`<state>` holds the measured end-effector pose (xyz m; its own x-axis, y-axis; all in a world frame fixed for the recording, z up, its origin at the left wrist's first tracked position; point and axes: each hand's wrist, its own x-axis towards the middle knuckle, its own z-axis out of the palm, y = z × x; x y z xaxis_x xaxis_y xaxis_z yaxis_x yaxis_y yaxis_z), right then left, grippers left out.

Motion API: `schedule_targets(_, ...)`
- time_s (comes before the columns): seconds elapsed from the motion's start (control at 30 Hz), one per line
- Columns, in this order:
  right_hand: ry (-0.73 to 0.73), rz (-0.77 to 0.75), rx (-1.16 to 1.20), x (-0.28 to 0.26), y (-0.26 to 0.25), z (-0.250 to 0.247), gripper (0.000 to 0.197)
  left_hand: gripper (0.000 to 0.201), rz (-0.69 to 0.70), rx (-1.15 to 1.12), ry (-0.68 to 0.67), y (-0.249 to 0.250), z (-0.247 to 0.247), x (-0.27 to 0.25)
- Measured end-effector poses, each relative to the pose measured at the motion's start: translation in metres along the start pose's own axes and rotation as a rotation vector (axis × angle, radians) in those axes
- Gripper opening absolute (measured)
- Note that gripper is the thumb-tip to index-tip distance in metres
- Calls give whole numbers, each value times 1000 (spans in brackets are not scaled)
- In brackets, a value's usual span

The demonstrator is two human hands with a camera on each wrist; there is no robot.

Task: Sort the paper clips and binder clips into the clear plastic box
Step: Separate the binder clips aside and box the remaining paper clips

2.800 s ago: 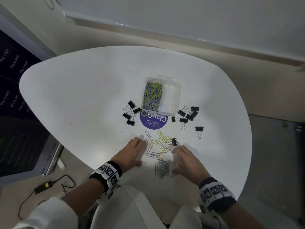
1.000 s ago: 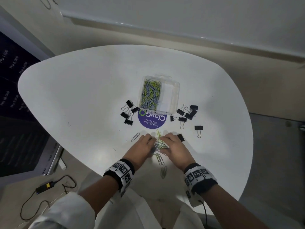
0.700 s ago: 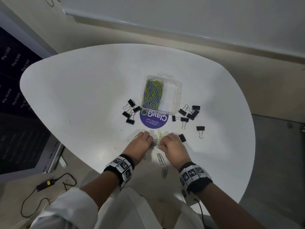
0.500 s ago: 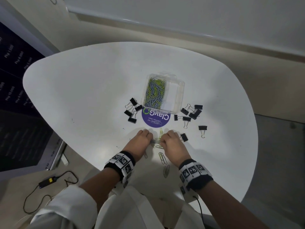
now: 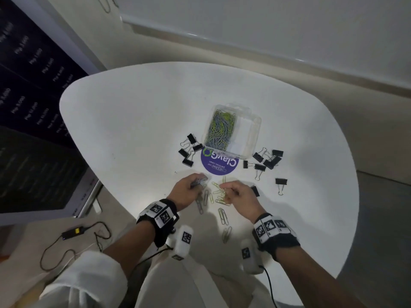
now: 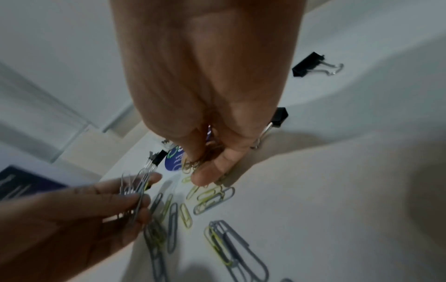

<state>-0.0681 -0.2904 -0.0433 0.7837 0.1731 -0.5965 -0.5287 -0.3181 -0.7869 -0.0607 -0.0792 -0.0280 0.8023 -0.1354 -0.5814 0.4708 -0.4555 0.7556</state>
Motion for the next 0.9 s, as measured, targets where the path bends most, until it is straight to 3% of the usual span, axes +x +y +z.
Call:
schedule_targets(0.1, 42, 168, 362, -2, -11, -3, 22, 19, -222, -402, 57, 15, 8, -4)
schedule_targets(0.23, -41, 246, 693, -4, -23, -11, 23, 4, -332, -762, 120, 34, 18, -13)
schedule_targets(0.3, -66, 263, 700, 0, -26, -13, 17, 19, -354, -813, 157, 35, 22, -15)
schedule_targets(0.43, -46, 177, 304, 6, -25, -16, 25, 43, -353, -620, 189, 28, 29, -10)
schedule_targets(0.5, -28, 129, 137, 5, -24, -14, 29, 36, -329, -512, 225, 25, 32, -7)
schedule_targets(0.63, 39, 86, 35, 5, -21, -11, 31, 30, -257, -354, 203, 25, 31, -5)
schedule_targets(0.7, 87, 48, -83, 2, -19, -12, 28, 34, -147, -163, 148, 23, 25, -6)
schedule_targets(0.8, 142, 19, -198, -4, -16, -14, 28, 26, 51, 285, 76, 13, 12, -6)
schedule_targets(0.9, 181, -2, -248, -4, -16, -15, 36, 29, 123, 581, 19, 4, 1, 0)
